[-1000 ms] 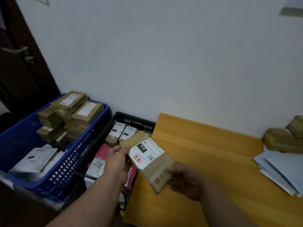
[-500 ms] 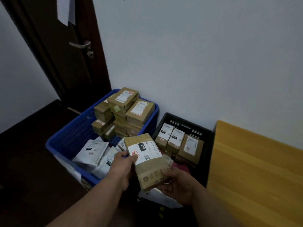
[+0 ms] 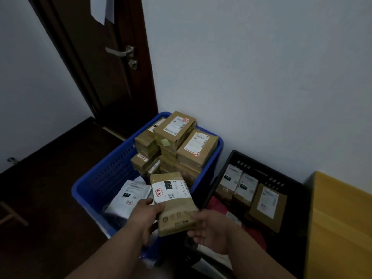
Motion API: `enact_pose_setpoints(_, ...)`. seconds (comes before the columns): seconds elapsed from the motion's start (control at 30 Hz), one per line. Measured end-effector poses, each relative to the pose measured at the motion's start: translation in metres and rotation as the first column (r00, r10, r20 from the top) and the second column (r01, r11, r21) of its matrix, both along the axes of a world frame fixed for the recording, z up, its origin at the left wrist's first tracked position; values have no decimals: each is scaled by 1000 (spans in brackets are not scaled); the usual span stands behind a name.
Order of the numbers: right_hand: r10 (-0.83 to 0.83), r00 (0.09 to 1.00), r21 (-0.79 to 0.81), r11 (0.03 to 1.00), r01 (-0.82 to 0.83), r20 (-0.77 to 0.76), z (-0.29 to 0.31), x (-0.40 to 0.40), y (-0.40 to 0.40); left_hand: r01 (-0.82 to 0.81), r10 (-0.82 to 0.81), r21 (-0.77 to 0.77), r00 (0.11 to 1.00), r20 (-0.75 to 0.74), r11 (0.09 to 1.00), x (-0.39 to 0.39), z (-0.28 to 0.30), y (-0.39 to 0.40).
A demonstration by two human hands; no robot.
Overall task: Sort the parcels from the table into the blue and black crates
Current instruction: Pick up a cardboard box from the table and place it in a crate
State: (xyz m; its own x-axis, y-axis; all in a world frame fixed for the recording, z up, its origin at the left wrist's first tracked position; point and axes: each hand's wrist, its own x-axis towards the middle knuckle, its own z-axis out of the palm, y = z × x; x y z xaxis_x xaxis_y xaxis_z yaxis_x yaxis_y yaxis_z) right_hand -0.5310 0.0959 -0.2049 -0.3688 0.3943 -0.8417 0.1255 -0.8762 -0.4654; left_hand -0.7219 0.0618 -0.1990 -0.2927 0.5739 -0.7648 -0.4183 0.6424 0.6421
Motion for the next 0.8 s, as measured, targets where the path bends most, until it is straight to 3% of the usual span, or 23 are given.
enact_pose_setpoints(0.13,64,998,-40,997,-63,27,-12,-35,30,4,-5,-33,1000,-29,999,-33,-13,20)
enact_pose_setpoints(0.37,65,993,-145,988,-50,98,-37,-111,59,43,-36,-121,998,54,992,-100,-38,52)
enact_pose_setpoints(0.63,-156,978,-297,935,192,141,-66,-216,81,297,-299,-220,954,24,929,-204,-69,114)
enact_pose_setpoints(0.8,-392,891,-254,859,444,228,-84,-246,93,391,-391,-274,919,59,879,-226,-99,144)
